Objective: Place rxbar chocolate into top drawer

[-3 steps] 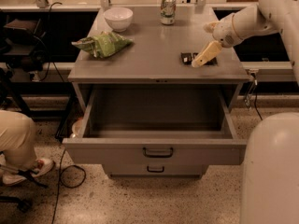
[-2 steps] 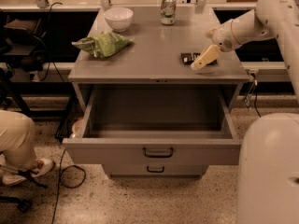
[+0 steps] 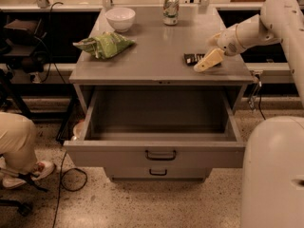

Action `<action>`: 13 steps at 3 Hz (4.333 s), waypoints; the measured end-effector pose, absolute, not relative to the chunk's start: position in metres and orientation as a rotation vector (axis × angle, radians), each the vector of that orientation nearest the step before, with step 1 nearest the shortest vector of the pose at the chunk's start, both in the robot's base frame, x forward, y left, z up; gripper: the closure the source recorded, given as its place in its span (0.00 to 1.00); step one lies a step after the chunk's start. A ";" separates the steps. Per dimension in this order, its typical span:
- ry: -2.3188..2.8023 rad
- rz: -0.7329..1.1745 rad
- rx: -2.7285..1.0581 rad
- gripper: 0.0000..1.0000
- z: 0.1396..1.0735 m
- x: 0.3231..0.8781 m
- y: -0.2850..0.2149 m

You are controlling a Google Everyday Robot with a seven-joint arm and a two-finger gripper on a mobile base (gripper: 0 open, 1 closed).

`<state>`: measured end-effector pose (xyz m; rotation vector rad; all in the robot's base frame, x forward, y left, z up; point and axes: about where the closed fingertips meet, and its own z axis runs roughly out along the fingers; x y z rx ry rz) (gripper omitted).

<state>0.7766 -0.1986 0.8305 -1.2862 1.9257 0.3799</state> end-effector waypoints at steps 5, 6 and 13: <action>1.945 0.389 -1.263 1.00 0.827 0.773 -0.206; 1.945 0.389 -1.263 1.00 0.827 0.773 -0.206; 1.944 0.389 -1.263 1.00 0.828 0.773 -0.206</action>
Offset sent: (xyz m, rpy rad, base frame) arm -0.0108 -0.0168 -0.0025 -0.0035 0.0157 -0.0391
